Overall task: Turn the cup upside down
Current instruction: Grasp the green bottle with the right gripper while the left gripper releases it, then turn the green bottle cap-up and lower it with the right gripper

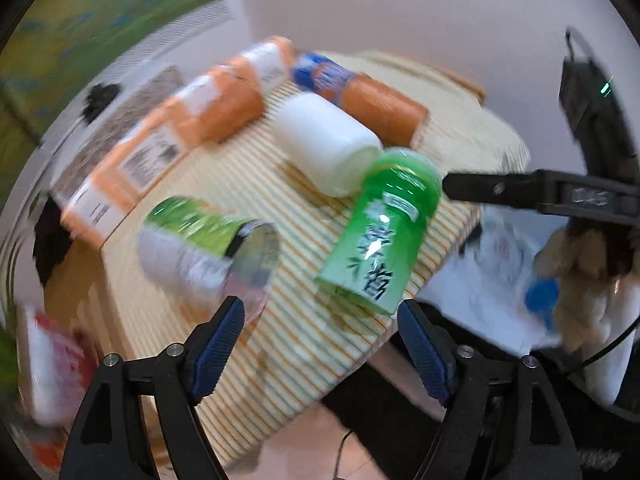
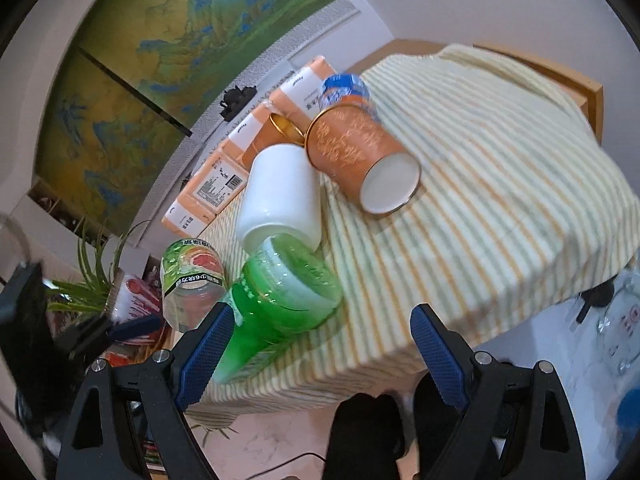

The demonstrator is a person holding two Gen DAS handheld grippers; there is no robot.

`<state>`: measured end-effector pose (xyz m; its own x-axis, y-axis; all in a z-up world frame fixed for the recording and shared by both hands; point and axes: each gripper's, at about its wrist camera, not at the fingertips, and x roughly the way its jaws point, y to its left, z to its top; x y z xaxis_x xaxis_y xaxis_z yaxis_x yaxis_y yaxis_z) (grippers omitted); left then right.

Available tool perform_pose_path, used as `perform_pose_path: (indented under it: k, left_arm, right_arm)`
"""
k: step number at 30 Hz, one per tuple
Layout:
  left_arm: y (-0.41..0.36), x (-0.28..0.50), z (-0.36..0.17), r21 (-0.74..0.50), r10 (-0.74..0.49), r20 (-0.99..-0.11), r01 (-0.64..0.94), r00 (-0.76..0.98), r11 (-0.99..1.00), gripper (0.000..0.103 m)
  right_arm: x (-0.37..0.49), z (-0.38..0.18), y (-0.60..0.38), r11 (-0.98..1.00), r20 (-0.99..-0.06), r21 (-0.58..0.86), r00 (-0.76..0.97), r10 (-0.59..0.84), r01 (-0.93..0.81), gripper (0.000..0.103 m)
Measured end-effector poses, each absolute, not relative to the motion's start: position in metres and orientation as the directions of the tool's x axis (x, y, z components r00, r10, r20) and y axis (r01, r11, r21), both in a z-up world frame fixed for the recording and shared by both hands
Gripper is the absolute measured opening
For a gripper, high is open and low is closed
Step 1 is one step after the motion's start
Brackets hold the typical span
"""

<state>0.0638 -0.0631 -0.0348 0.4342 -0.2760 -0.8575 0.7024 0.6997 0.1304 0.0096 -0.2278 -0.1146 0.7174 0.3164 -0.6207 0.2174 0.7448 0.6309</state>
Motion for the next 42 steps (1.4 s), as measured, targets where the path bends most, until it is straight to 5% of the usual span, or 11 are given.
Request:
perform_pose_path:
  k: [13,24,29,42]
  left_arm:
    - [0.022,0.008,-0.035,-0.054,-0.366,-0.666,0.448,0.650,0.893,0.091]
    - [0.040,-0.011,-0.048,-0.115,-0.357,-0.626,0.371,0.693,0.921,0.092]
    - [0.049,-0.012,-0.053,-0.135,-0.354,-0.625,0.351,0.695,0.927,0.092]
    - [0.054,-0.007,-0.052,-0.186,-0.353,-0.606,0.304,0.713,0.934,0.092]
  right_arm:
    - [0.037,-0.128,-0.206,0.662,-0.658,0.683,0.654,0.373,0.310,0.087]
    - [0.054,-0.134,-0.200,0.589,-0.668,0.712,0.627,0.401,0.383,0.087]
    - [0.057,-0.134,-0.197,0.596,-0.683,0.701,0.610,0.403,0.391,0.074]
    - [0.046,-0.107,-0.188,0.738,-0.670,0.623,0.664,0.332,0.260,0.070]
